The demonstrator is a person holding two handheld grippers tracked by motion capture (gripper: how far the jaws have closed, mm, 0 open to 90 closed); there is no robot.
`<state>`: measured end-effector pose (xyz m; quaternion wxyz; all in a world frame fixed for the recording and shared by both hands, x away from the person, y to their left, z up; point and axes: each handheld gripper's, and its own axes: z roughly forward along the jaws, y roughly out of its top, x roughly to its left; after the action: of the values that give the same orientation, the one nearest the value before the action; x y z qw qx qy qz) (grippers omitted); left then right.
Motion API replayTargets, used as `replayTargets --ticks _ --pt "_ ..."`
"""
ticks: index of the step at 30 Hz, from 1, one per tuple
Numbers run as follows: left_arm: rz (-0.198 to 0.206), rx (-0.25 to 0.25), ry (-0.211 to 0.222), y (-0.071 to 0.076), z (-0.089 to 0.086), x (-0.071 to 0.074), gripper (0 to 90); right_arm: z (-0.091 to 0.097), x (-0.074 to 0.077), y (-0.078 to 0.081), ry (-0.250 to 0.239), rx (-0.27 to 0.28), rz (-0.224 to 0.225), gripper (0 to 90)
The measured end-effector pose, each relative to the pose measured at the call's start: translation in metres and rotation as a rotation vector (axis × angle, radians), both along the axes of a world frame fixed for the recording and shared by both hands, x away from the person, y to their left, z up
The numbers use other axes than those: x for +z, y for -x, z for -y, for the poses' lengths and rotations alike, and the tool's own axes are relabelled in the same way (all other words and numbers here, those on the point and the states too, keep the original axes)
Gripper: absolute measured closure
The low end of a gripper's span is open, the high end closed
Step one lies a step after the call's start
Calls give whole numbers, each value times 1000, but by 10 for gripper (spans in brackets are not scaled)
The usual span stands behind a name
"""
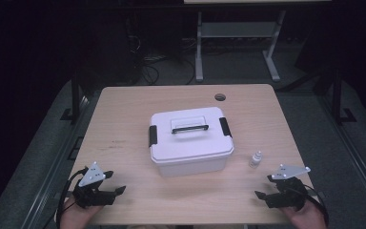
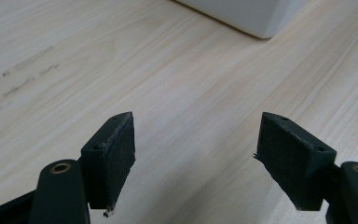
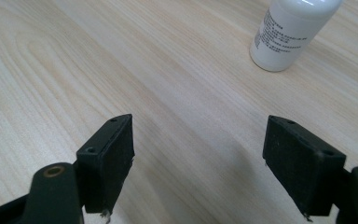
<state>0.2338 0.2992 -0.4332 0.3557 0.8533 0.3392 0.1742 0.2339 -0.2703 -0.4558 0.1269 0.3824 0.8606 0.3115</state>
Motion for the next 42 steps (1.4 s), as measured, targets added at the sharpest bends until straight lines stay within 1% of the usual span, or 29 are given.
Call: replayTargets --ticks 3,4,5,8,11,14,15,16,17,20,21,22,23,26,28,32,34,36,37,38,42 --pt "-4 -8 -4 0 2 2 270 -1 1 0 -2 2 4 241" --pt "-19 -23 -15 -1 3 4 270 -1 2 0 -1 1 4 240" --pt "-19 -23 -15 -1 3 4 271 -1 2 0 -1 1 4 240" --pt "-45 -27 -27 -1 0 6 270 -3 2 -1 -1 3 4 240" --pt "-55 -30 -28 -1 -2 8 270 -3 2 -1 4 5 5 240" --pt "-59 -35 -25 -2 -5 14 270 -4 2 -1 3 6 2 240" --pt "-59 -35 -25 -2 -5 14 270 -4 2 -1 3 6 2 240" --pt "-63 -43 -35 -3 -5 17 270 -4 2 -1 3 7 4 240" --pt "-63 -43 -35 -3 -5 17 270 -4 2 -1 3 7 4 240" --pt "-70 -65 -58 -5 -3 24 270 -4 3 -1 6 8 9 240" --pt "-70 -65 -58 -5 -3 24 270 -4 3 -1 6 8 9 240" --pt "-72 -74 -70 -6 -2 28 270 -4 3 -1 8 9 9 240" --pt "-72 -74 -70 -6 -2 28 270 -4 3 -1 8 9 9 240" --pt "-68 -95 -83 -8 0 35 270 -4 3 -1 6 6 9 240" --pt "-69 -98 -81 -8 0 36 270 -4 3 -1 6 5 11 239" --pt "-83 -120 -104 -11 3 43 270 -3 4 0 6 0 10 239" --pt "-84 -126 -104 -12 3 44 270 -3 4 0 8 1 9 239" --pt "-85 -135 -104 -15 4 51 269 -3 4 -1 8 2 10 239" --pt "-85 -135 -104 -15 4 51 268 -3 4 -1 8 2 10 239" --pt "-84 -143 -105 -16 5 55 268 -3 4 -1 9 3 13 238" --pt "-84 -154 -111 -17 6 60 268 -3 5 0 5 1 14 238"
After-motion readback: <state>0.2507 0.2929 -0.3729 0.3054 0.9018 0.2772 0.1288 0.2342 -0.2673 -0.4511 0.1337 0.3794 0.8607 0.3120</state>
